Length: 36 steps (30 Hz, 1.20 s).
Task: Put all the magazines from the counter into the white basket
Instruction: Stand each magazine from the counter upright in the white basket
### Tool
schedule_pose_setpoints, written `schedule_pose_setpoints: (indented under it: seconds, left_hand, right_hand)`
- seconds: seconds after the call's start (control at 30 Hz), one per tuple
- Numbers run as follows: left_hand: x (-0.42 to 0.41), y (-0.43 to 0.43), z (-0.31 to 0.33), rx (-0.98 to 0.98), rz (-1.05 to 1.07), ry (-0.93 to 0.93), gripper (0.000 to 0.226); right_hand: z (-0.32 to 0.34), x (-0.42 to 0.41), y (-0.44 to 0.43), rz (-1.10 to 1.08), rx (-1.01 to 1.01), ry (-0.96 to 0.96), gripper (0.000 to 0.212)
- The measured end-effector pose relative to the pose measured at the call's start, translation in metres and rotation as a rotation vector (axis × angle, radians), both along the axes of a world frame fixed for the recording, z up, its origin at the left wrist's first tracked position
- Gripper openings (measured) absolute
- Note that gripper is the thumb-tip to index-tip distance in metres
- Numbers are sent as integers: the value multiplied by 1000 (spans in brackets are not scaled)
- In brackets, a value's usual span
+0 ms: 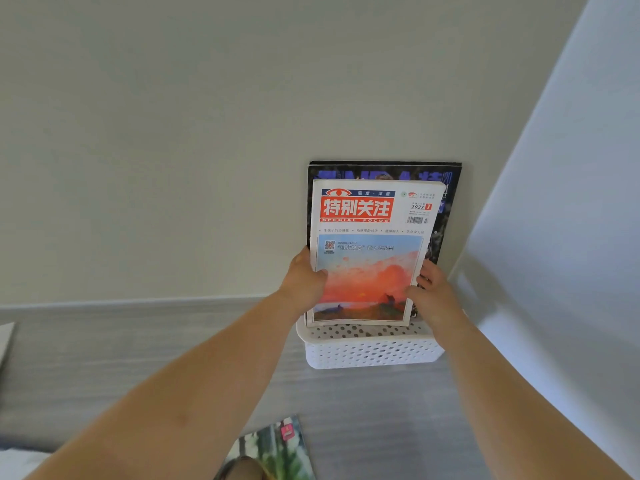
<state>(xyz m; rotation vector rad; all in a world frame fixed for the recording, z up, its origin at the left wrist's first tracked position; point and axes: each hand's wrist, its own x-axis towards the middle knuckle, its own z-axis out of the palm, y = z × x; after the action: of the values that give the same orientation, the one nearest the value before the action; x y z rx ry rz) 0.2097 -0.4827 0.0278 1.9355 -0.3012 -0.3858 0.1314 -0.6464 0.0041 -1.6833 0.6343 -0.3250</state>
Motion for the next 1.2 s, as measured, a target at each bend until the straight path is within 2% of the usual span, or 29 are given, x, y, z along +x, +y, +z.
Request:
schedule_pose_setpoints:
  seconds: [0.2,0.37,0.43,0.6,0.67,0.77,0.87,0.93,1.03,1.1,1.13,1.2]
  left_hand:
    - [4,1,-9,53,4,-60,51]
    - [-8,22,-6,160,16,-107,45]
    - [-22,48,-9,190,25,-107,45]
    - [-81,153,-30,272,130,-130,34]
    - [-111,199,-45,317,200,-80,30]
    - [-158,248,-67,347,313,80,33]
    - [-197,263,-83,380,304,155,45]
    - [-218,258,-87,426,249,118,58]
    - [-236,240,-87,535,179,31,70]
    - [-241,228,-87,566,152,36,75]
    - [-241,223,-87,543,165,64,76]
    - [-237,220,-85,327,270,177,74]
  right_hand:
    - [-3,-2,-2,50,-25,-16,60]
    - [6,-13,13,-3,-191,-33,45]
    - [9,-23,26,-62,-279,-65,42]
    - [-2,-80,90,-43,-498,-158,53]
    - [-23,-111,123,54,-503,-71,55]
    - [-56,-151,167,239,-551,162,57]
    - [-86,-181,195,322,-638,380,60]
    - [-96,-200,213,379,-766,477,60]
    - [-97,-215,230,311,-932,399,52]
    - [-92,-219,232,342,-1014,444,52]
    - [-94,-218,232,353,-1026,476,53]
    - [-105,-217,228,386,-961,508,54]
